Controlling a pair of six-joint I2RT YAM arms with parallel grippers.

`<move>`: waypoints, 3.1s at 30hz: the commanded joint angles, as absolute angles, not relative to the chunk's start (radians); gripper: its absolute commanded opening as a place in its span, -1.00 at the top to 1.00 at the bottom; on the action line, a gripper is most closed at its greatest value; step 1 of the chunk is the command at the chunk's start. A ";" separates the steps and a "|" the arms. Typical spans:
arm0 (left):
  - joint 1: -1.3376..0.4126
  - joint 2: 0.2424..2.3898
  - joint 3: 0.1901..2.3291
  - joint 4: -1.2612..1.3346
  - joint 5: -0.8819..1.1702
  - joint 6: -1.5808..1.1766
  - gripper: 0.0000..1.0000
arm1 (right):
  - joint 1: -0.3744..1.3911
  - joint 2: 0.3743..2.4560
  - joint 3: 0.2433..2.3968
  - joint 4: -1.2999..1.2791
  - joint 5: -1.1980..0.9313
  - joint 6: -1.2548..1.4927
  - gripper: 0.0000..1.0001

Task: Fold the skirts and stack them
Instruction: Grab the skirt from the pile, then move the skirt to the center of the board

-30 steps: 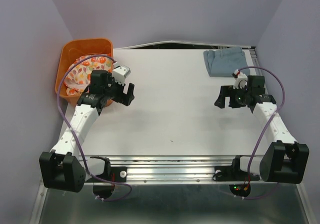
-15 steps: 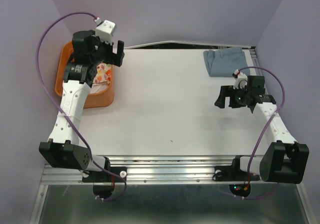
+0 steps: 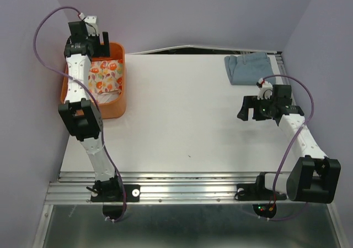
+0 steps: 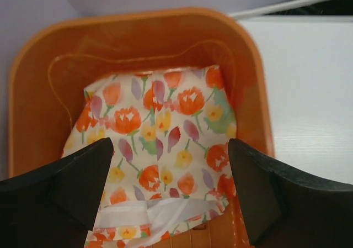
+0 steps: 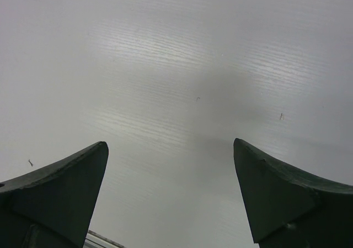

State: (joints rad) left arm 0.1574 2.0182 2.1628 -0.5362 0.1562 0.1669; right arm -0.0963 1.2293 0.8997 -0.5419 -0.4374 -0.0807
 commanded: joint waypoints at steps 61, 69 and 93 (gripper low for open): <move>-0.268 1.535 1.560 -0.304 0.810 0.328 1.00 | -0.091 1.224 0.910 -0.508 -0.414 -0.048 -1.00; -0.304 1.675 1.646 -0.316 0.592 0.319 1.00 | -0.091 1.262 0.930 -0.512 -0.416 -0.043 -1.00; -1.100 1.666 1.112 -0.265 -0.033 0.573 -0.47 | -0.091 1.454 1.091 -0.652 -0.423 -0.133 -1.00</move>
